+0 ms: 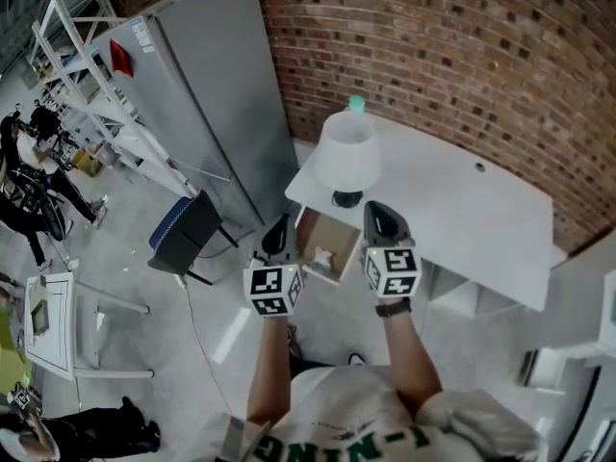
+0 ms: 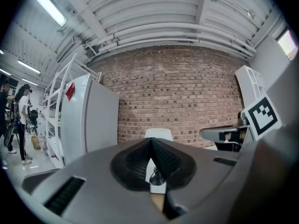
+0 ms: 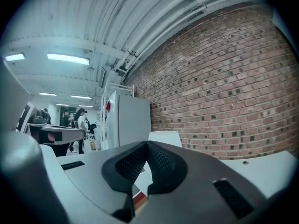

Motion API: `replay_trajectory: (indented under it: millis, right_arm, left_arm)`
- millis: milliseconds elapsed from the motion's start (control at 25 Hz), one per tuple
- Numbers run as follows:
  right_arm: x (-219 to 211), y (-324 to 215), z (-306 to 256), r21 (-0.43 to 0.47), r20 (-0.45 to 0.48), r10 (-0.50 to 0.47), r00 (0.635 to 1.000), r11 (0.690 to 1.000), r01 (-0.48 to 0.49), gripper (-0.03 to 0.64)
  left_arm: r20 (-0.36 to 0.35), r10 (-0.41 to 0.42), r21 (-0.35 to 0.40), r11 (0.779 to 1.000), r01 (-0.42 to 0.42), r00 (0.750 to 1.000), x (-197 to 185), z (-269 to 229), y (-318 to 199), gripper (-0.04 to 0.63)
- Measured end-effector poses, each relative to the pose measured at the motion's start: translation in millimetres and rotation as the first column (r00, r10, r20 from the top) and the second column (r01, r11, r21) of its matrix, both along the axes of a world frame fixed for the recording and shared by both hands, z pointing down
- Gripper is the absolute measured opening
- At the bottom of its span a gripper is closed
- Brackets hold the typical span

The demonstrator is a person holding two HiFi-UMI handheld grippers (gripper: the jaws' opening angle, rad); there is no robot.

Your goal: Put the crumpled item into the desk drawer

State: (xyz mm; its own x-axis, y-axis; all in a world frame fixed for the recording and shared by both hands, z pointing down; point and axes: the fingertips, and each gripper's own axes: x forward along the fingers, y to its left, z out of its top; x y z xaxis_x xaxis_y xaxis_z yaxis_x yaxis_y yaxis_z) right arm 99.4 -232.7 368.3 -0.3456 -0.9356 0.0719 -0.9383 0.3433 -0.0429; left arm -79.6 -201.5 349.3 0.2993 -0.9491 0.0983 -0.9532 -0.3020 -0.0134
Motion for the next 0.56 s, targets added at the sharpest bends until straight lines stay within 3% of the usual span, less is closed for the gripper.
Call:
replay_trajectory:
  millis: [280, 560]
  right_arm:
    - [-4.3, -5.4, 14.2, -0.011, -0.019, -0.026, 0.999, 1.000, 0.026, 0.005]
    - [-42.0, -30.6, 62.1, -0.056, -0.050, -0.061, 0.997, 0.997, 0.058, 0.005]
  left_arm:
    - [-0.016, -0.026, -0.014, 1.000, 0.026, 1.000, -9.3, 17.1, 0.5, -0.006]
    - [-0.016, -0.019, -0.071, 0.997, 0.018, 1.000, -38.6, 60.9, -25.5, -0.006]
